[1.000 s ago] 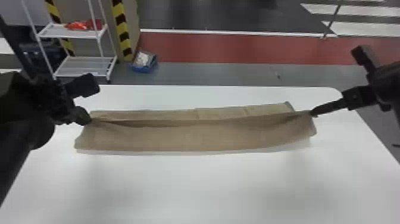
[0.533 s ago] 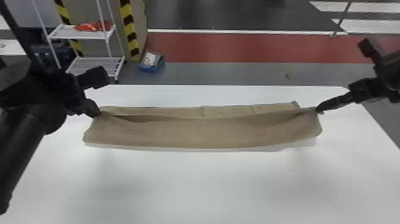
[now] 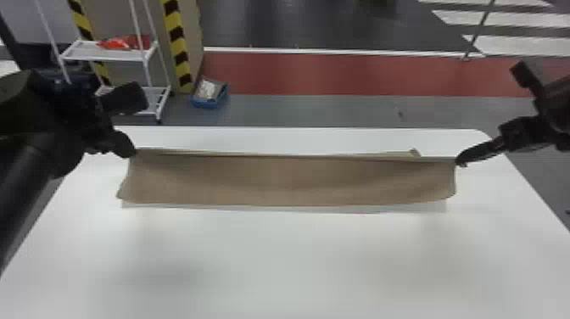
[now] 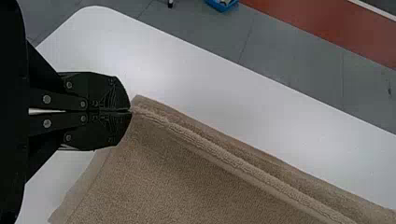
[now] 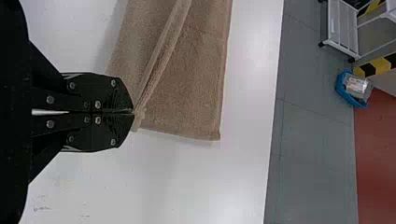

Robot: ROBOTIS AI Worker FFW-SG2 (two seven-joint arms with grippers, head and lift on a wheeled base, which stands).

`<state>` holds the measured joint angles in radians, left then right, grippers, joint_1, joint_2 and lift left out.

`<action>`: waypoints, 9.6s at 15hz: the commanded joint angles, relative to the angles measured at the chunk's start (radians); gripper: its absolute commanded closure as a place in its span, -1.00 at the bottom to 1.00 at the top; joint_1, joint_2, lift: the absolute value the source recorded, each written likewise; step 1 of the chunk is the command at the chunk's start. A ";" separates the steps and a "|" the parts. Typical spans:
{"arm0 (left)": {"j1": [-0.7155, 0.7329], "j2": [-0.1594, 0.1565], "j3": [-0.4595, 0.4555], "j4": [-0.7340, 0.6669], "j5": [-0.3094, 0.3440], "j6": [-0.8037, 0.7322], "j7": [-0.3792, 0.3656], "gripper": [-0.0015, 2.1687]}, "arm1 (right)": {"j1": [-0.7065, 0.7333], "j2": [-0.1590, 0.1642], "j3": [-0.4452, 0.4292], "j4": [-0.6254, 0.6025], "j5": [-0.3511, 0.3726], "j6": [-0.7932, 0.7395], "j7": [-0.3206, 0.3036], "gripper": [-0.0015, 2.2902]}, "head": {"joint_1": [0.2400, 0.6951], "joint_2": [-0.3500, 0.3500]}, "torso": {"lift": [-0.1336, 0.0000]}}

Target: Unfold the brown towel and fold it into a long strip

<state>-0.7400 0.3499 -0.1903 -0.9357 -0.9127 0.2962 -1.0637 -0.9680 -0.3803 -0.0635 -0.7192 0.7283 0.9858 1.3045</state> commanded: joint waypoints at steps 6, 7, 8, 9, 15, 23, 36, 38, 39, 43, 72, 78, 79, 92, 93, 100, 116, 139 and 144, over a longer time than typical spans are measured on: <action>-0.042 -0.019 -0.034 0.077 -0.021 -0.027 0.034 0.81 | -0.031 0.027 0.024 0.030 0.049 -0.005 -0.060 0.29 | 0.84 -0.17 | -0.85; -0.042 -0.019 -0.034 0.080 -0.031 -0.027 0.034 0.81 | -0.034 0.034 0.031 0.030 0.049 -0.005 -0.071 0.29 | 0.84 -0.18 | -0.85; -0.042 -0.020 -0.040 0.083 -0.038 -0.027 0.036 0.81 | -0.034 0.038 0.039 0.030 0.051 -0.008 -0.076 0.29 | 0.84 -0.17 | -0.85; -0.042 -0.019 -0.054 0.086 -0.038 -0.024 0.041 0.81 | -0.034 0.041 0.041 0.030 0.068 -0.017 -0.082 0.29 | 0.84 -0.17 | -0.85; -0.042 -0.019 -0.078 0.097 -0.048 -0.027 0.056 0.81 | -0.037 0.058 0.094 0.030 0.157 -0.164 -0.097 0.29 | 0.83 -0.15 | -0.85; -0.042 -0.025 -0.103 0.100 -0.052 -0.042 0.079 0.81 | -0.043 0.096 0.094 0.089 0.250 -0.308 -0.171 0.29 | 0.79 -0.16 | -0.85; -0.033 -0.057 -0.115 0.086 -0.064 -0.085 0.142 0.80 | -0.014 0.130 0.065 0.112 0.252 -0.269 -0.372 -0.90 | 0.80 -0.25 | -0.85; -0.025 -0.058 -0.115 0.084 -0.064 -0.091 0.149 0.80 | -0.008 0.132 0.056 0.109 0.250 -0.262 -0.383 -0.89 | 0.80 -0.27 | -0.85; -0.024 -0.058 -0.115 0.084 -0.064 -0.091 0.157 0.80 | -0.006 0.132 0.054 0.109 0.250 -0.265 -0.383 -0.89 | 0.81 -0.28 | -0.85; -0.016 -0.057 -0.109 0.083 -0.058 -0.094 0.182 0.74 | 0.005 0.127 0.044 0.106 0.252 -0.265 -0.383 -0.89 | 0.83 -0.28 | -0.85; 0.447 -0.049 0.267 -0.485 0.374 -0.039 0.472 -0.97 | 0.222 0.072 -0.355 -0.198 -0.158 0.011 -0.551 -0.87 | 0.99 -0.40 | -0.85; 0.530 -0.074 0.324 -0.520 0.457 -0.058 0.510 -0.97 | 0.241 0.084 -0.391 -0.223 -0.222 -0.124 -0.608 -0.87 | 0.98 -0.38 | -0.85; 0.539 -0.077 0.330 -0.525 0.466 -0.061 0.511 -0.97 | 0.242 0.084 -0.395 -0.223 -0.242 -0.140 -0.619 -0.87 | 0.97 -0.38 | -0.85; 0.599 -0.126 0.305 -0.512 0.669 -0.196 0.656 -0.94 | 0.264 0.089 -0.466 -0.112 -0.326 -0.400 -0.650 -0.87 | 0.94 -0.46 | -0.85; 0.604 -0.130 0.305 -0.512 0.675 -0.202 0.656 -0.94 | 0.264 0.089 -0.487 -0.108 -0.334 -0.419 -0.650 -0.87 | 0.94 -0.46 | -0.85; 0.622 -0.137 0.302 -0.509 0.689 -0.202 0.649 -0.93 | 0.241 0.096 -0.501 -0.051 -0.389 -0.480 -0.686 -0.86 | 0.93 -0.49 | -0.85; 0.610 -0.138 0.270 -0.483 0.698 -0.217 0.653 -0.93 | 0.226 0.112 -0.458 0.058 -0.376 -0.538 -0.719 -0.56 | 1.00 -0.45 | -0.85; 0.593 -0.137 0.265 -0.456 0.698 -0.220 0.654 -0.93 | 0.198 0.129 -0.331 0.101 -0.329 -0.529 -0.777 -0.48 | 1.00 -0.38 | -0.85; 0.593 -0.137 0.265 -0.454 0.698 -0.223 0.654 -0.93 | 0.198 0.129 -0.331 0.101 -0.328 -0.532 -0.780 -0.15 | 1.00 -0.37 | -0.85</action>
<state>-0.1473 0.2132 0.0751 -1.3899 -0.2148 0.0740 -0.4095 -0.7700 -0.2516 -0.3931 -0.6182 0.4017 0.4562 0.5259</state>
